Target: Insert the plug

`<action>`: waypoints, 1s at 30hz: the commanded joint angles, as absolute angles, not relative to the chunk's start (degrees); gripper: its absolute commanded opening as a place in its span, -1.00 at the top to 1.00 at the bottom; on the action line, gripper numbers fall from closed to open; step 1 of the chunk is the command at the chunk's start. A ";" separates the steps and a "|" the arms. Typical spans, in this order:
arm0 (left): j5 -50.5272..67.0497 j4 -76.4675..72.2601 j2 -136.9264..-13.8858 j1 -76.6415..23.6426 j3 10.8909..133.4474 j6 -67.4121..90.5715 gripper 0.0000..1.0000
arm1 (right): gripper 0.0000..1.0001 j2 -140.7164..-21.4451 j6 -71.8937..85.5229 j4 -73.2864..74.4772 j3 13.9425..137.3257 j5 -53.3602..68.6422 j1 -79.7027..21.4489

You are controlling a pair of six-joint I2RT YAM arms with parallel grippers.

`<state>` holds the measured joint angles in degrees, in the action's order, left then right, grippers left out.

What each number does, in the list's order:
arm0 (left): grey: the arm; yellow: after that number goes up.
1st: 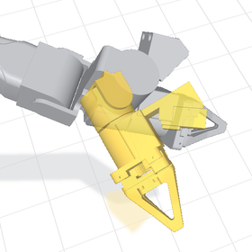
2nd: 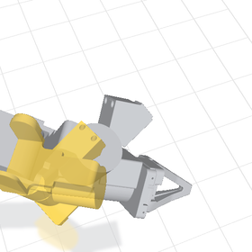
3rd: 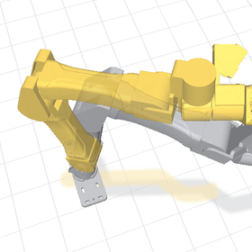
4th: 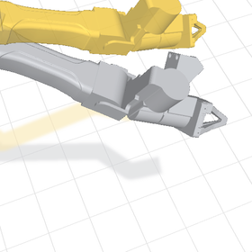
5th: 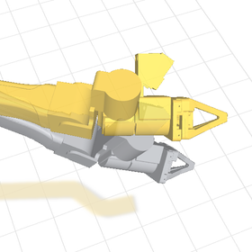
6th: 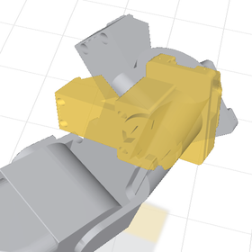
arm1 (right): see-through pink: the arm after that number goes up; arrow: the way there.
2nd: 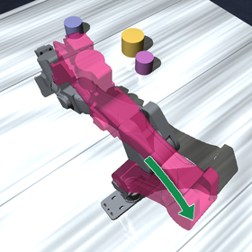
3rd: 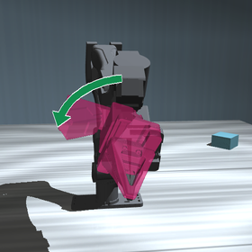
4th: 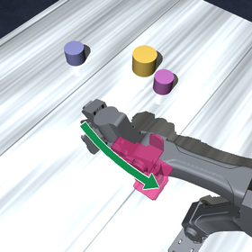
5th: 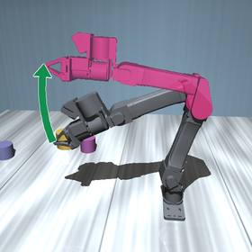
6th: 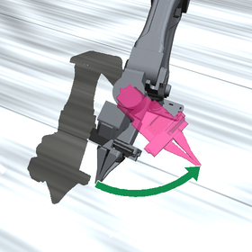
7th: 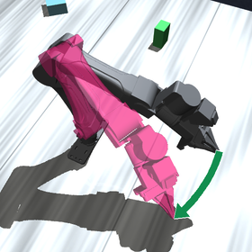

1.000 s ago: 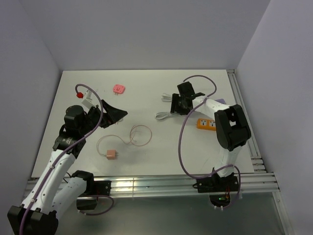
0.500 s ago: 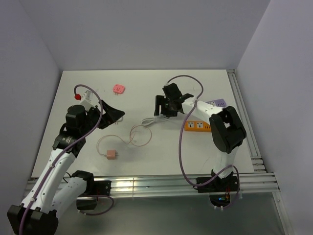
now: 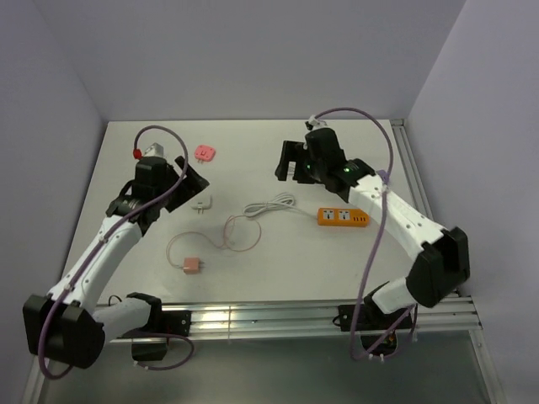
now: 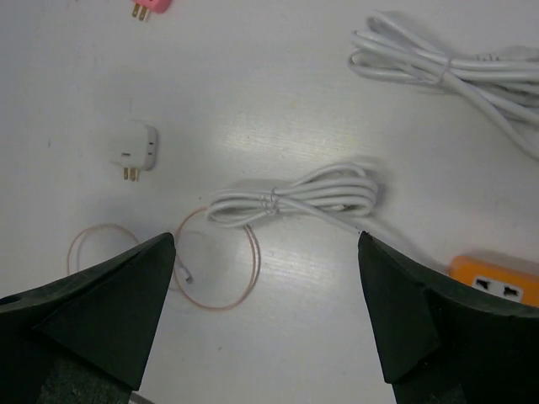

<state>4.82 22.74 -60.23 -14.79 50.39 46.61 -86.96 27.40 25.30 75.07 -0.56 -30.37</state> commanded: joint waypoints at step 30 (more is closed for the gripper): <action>-30.76 34.46 -102.21 -23.03 73.83 46.24 -0.81 | -0.88 -51.95 31.82 29.09 48.52 2.63 -30.15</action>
